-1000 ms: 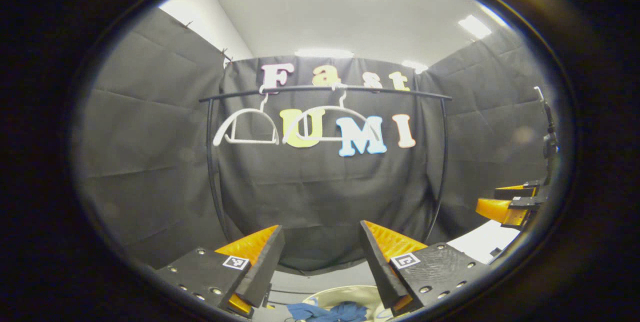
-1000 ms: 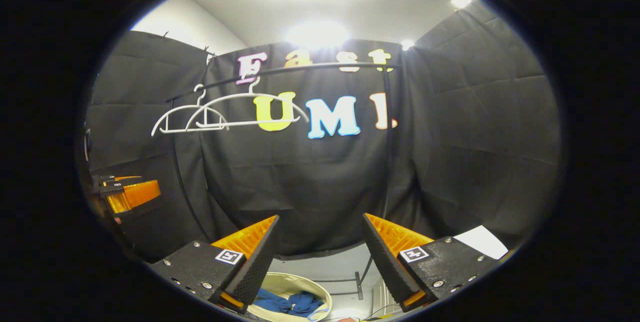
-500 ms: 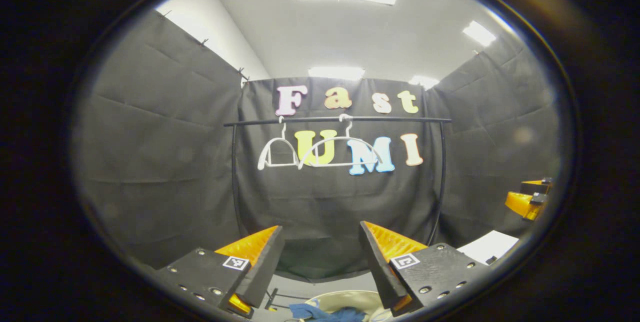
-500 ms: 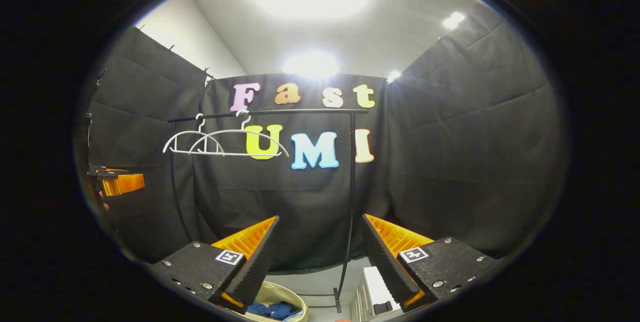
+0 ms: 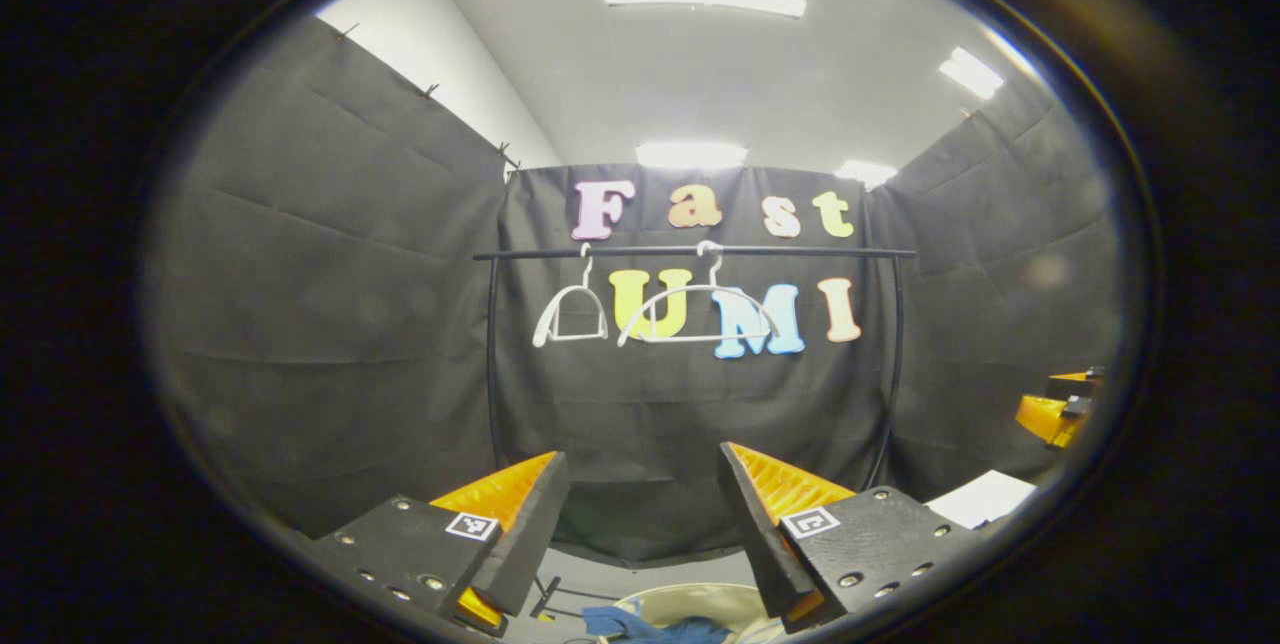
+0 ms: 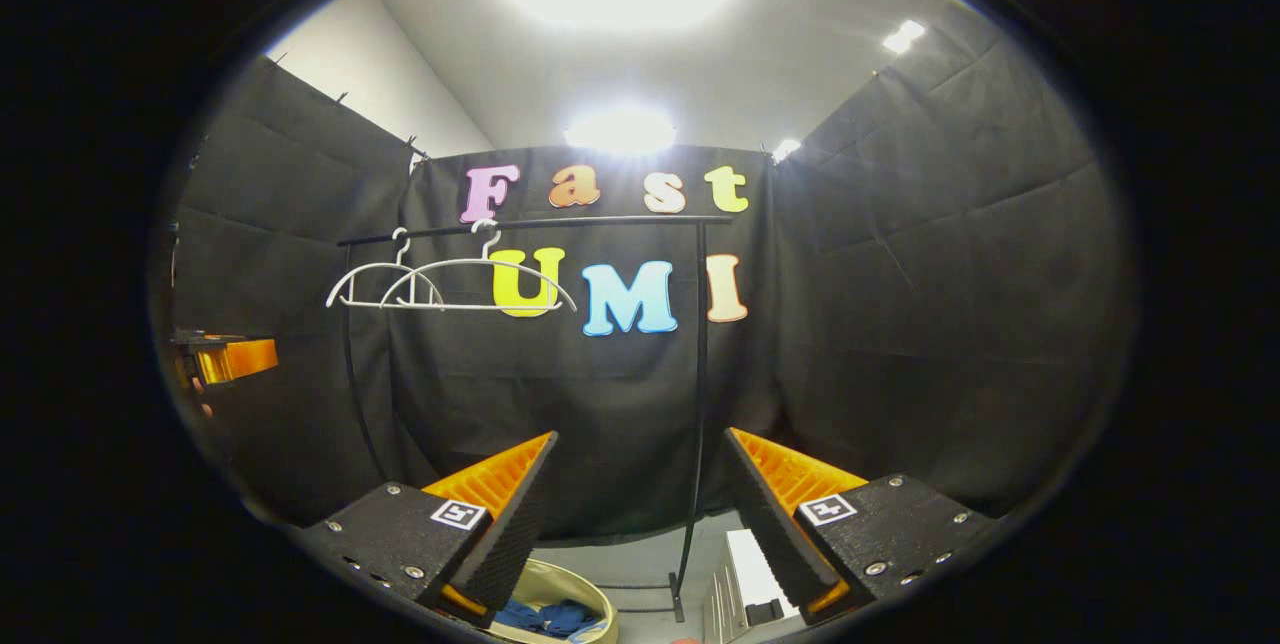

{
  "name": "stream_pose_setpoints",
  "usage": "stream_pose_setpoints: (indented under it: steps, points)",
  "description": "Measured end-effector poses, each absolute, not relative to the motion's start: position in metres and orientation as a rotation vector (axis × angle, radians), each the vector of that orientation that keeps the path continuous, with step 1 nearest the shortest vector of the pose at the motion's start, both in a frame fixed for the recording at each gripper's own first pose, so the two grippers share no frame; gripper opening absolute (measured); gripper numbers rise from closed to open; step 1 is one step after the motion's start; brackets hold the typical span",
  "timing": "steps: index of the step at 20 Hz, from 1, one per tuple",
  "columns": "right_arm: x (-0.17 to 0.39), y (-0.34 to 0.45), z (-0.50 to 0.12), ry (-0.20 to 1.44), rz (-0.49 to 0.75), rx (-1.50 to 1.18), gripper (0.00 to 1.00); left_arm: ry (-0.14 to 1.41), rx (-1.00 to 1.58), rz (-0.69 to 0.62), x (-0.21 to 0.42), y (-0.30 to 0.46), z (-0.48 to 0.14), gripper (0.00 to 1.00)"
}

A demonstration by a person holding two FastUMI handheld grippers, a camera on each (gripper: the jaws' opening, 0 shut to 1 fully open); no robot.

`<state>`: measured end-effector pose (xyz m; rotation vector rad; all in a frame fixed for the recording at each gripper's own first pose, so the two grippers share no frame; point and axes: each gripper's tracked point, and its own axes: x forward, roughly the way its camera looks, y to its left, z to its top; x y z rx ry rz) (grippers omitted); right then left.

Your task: Grasp the clothes on the hanger with both hands and then place them into the laundry hamper below.

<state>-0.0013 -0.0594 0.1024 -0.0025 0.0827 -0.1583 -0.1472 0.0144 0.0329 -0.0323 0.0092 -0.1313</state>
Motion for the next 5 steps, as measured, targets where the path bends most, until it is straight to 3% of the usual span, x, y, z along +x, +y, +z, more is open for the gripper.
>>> stream_pose_setpoints:
  steps: [5]
  points:
    - [0.0005,-0.0601,0.1049,0.057,-0.157,-0.012,0.97,-0.007,-0.017,-0.127,-0.1447,0.0153,0.0365,0.87]
